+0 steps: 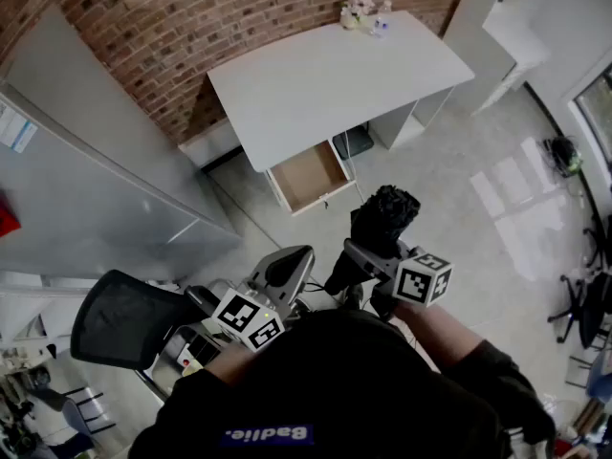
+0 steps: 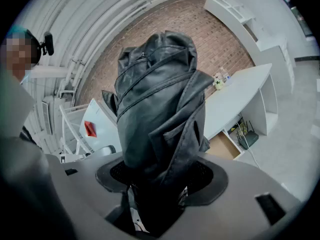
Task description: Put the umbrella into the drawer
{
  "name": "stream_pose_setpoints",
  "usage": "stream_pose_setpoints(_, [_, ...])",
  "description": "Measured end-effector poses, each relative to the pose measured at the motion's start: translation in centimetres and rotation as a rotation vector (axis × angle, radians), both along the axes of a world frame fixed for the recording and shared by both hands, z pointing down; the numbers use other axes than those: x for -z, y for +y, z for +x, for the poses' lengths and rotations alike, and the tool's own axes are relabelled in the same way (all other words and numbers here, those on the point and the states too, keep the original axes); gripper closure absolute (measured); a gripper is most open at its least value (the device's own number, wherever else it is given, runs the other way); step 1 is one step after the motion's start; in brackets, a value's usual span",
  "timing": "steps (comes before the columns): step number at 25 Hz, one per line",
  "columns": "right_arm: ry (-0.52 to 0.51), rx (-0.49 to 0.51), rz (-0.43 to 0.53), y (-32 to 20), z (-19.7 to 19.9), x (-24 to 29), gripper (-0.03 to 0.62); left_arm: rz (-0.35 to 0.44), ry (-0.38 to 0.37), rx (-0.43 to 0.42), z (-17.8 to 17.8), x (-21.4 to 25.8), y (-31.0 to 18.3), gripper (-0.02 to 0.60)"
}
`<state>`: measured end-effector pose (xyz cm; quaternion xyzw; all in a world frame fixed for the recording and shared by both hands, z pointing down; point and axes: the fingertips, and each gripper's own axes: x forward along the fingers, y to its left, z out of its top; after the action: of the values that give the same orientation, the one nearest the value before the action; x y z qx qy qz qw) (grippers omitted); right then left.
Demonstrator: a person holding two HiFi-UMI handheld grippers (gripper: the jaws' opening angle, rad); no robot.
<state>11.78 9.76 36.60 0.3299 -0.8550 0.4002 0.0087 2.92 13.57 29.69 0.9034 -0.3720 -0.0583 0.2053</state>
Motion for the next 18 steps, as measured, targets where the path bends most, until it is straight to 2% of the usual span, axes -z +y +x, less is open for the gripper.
stream_pose_setpoints(5, [0.028,0.042,0.054,0.0,-0.7,0.8,0.304,-0.006,-0.004,-0.007,0.6,-0.3,-0.2,0.584])
stream_pose_setpoints(18, [0.05,0.065,0.062,-0.3,-2.2,0.5,0.304,-0.008,0.006,0.004,-0.3,-0.6,-0.3,0.584])
